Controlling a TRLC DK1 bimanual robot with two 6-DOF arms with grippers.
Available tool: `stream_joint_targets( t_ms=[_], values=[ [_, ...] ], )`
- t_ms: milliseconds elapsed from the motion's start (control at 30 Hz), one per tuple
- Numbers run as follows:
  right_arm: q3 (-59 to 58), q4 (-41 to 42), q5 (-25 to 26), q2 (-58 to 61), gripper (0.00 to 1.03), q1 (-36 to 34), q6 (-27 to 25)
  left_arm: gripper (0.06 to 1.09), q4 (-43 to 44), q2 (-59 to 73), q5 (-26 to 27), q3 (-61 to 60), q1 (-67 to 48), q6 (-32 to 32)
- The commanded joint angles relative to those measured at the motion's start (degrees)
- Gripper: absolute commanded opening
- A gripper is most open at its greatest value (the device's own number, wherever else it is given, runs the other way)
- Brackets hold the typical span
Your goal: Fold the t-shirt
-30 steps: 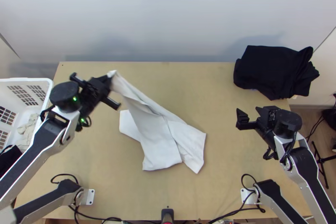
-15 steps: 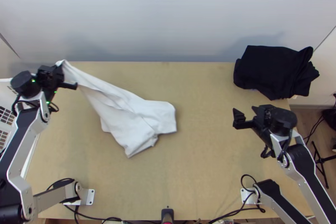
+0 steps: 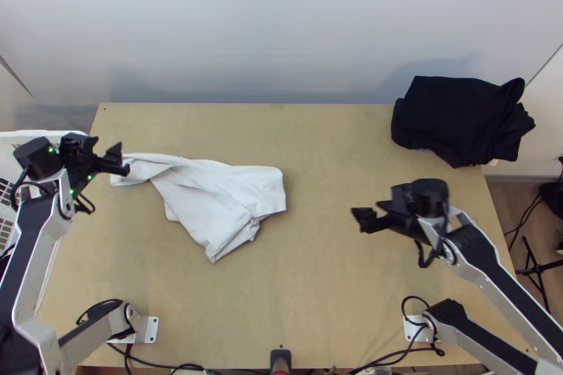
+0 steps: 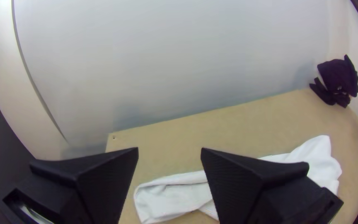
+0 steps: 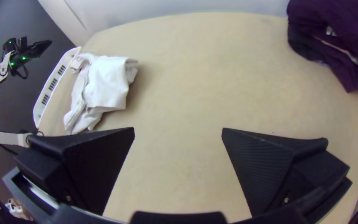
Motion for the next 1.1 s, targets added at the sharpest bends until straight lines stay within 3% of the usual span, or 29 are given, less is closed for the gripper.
stream_joint_targets(
  t_ms=[0, 100, 500, 667, 833, 1067],
  values=[
    [2.33, 1.78, -6.71, 8.87, 0.98, 4.22, 3.85, 0.96, -17.34, -8.74, 3.54, 3.32, -1.18, -7.29],
    [5.14, 1.78, -8.64, 13.79, 0.98, 5.19, 4.46, 0.97, -24.38, -12.43, 4.34, 5.6, -1.18, -10.54],
    [17.62, 1.96, -16.2, 32.69, 0.98, 9.67, 6.31, 0.97, -31.76, -29.48, 5.74, -2.92, -2.58, -12.47],
    [20.35, 4.59, -16.73, 39.11, 0.98, 11.69, 6.75, 1.02, -35.63, -31.24, 5.74, -6.35, -9.0, -19.42],
    [23.34, 5.56, -17.17, 43.15, 0.98, 13.19, 7.71, 1.02, -35.89, -32.56, 5.83, -8.55, -15.94, -24.95],
    [29.22, 6.44, -17.26, 49.65, 0.98, 14.77, 7.71, 1.02, -31.93, -33.61, 5.74, -13.38, -21.48, -26.36]
  ],
)
